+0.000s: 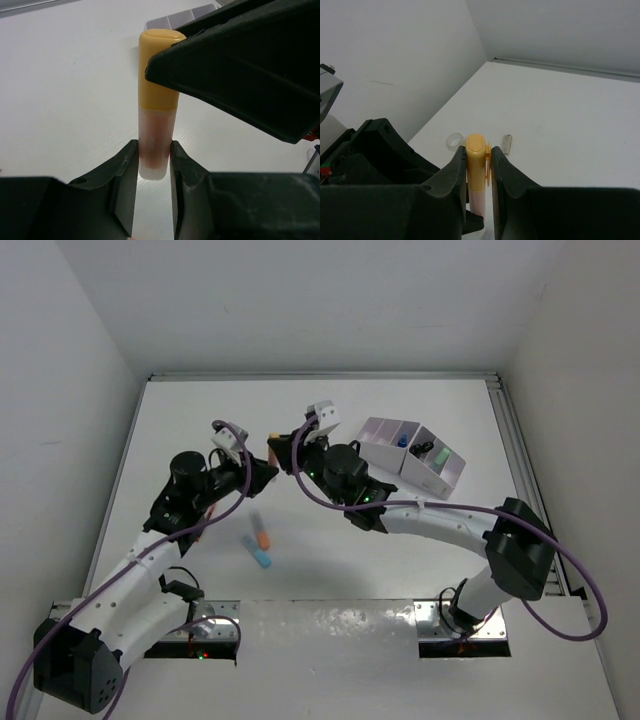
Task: Sort the stationery into containers
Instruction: Close the pen cap on the pen.
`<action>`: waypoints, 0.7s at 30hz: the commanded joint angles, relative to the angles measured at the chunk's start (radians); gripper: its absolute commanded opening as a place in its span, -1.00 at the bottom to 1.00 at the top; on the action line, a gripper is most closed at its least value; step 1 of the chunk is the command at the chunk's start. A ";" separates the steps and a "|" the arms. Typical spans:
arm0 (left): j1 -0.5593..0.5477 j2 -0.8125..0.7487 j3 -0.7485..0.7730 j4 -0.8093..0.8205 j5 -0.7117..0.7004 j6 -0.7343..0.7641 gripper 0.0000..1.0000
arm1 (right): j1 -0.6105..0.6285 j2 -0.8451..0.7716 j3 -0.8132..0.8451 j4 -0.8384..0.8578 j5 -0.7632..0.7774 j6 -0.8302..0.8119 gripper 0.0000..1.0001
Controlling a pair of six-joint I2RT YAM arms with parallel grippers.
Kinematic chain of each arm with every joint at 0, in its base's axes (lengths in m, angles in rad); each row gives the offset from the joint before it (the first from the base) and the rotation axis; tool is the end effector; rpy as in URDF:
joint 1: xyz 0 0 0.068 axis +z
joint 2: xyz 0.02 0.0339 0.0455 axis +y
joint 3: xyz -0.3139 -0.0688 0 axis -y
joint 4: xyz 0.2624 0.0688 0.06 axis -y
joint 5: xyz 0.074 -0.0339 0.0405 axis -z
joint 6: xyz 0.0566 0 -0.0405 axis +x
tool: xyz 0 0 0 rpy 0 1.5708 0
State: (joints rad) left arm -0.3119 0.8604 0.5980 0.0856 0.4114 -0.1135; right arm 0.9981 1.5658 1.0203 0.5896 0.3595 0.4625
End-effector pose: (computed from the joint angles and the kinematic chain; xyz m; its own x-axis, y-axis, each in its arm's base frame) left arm 0.1912 -0.0854 0.3192 -0.2406 -0.0315 -0.9701 0.6328 0.7528 -0.1814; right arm 0.2339 0.3260 0.3481 -0.2447 0.3913 -0.8871 -0.5443 0.7018 0.4596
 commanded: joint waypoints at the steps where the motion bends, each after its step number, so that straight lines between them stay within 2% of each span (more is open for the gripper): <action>1: 0.027 -0.034 0.069 0.474 -0.023 0.020 -1.00 | 0.091 0.102 -0.075 -0.301 -0.151 0.013 -1.00; 11: 0.027 -0.046 0.068 0.470 -0.054 0.212 -1.00 | 0.093 0.148 -0.106 -0.333 -0.217 0.033 -1.00; 21: 0.031 -0.037 0.052 0.566 -0.048 0.149 -1.00 | 0.096 0.206 -0.108 -0.317 -0.271 0.036 -1.00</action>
State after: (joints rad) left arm -0.2989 0.8715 0.5507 0.0555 0.3676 0.0696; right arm 1.0058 1.6573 0.9974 0.6674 0.3260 0.4564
